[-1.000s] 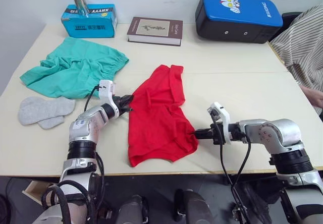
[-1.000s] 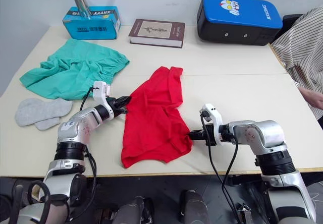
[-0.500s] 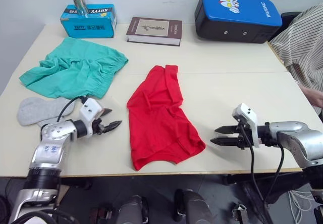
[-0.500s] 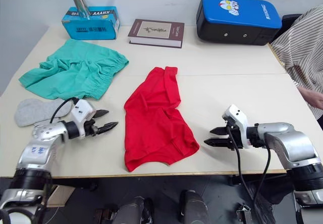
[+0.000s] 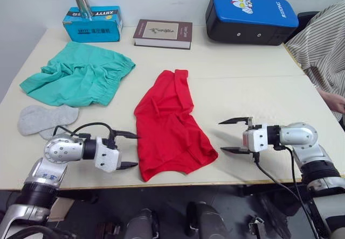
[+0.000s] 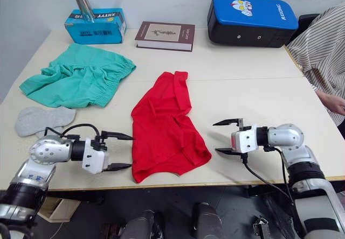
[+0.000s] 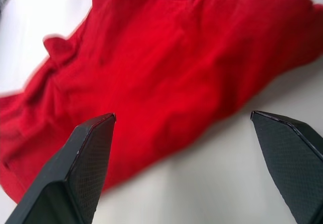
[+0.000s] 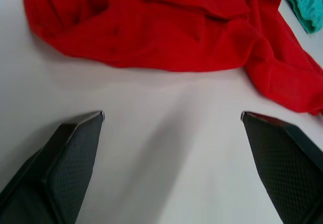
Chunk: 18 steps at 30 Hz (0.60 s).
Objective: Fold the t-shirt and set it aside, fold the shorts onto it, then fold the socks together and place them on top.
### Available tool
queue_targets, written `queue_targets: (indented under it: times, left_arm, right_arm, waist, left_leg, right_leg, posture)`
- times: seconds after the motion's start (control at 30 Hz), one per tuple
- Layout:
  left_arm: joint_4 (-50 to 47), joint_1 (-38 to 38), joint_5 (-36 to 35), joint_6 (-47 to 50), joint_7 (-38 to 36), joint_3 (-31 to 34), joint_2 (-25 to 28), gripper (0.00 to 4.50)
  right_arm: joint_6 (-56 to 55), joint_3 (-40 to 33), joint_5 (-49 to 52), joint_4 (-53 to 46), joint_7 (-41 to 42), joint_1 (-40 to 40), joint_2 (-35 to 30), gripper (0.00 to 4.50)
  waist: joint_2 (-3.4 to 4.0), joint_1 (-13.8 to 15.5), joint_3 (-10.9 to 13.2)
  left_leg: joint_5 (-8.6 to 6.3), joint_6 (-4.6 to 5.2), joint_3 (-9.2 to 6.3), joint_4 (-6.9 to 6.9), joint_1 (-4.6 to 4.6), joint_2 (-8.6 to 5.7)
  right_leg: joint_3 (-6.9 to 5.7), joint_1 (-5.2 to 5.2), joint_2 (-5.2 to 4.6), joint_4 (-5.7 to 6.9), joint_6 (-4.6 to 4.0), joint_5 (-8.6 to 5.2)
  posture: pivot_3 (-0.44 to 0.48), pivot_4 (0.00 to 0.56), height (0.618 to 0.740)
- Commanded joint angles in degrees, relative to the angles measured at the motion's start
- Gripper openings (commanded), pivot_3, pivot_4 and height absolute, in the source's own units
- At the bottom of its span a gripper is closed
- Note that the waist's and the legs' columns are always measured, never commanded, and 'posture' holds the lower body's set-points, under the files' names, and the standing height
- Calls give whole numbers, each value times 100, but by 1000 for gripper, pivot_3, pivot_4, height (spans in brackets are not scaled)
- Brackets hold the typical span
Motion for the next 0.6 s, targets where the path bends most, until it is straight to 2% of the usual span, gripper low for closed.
queue_targets:
  times: [0.03, 0.17, 0.47, 0.6]
  left_arm:
    - [518, -315, 330, -563, 110, -417, -158, 4499]
    - [843, -625, 331, -924, 34, -792, -237, 4499]
    - [1045, -933, 351, -946, -84, -1358, -454, 4499]
    - [1193, -1025, 591, -939, -11, -1543, -536, 3689]
  right_arm:
    - [-620, 375, -98, 279, 217, -51, 190, 4454]
    - [-949, 664, 10, 320, 376, -56, 272, 4454]
    - [-1270, 1083, -83, 211, 292, 42, 464, 4454]
    - [-1294, 1156, -397, 298, 108, -6, 517, 4500]
  waist:
    - [1, 2, 0]
    - [6, 13, -2]
    - [27, 17, -26]
    - [27, 15, -33]
  left_leg:
    - [0, 0, 0, 0, 5, 0]
    - [-7, 3, -9, -6, 74, 3]
    - [-12, 5, -24, -5, 77, 2]
    - [-12, 5, -25, -5, 79, 1]
  right_leg:
    - [0, 5, 0, 1, 0, 0]
    - [1, 78, -3, -19, -3, -3]
    - [9, 93, -10, -20, -8, -5]
    - [9, 95, -8, -19, -8, -5]
  posture:
    - [0, 150, 740]
    - [0, 150, 740]
    - [0, 150, 740]
    - [0, 150, 740]
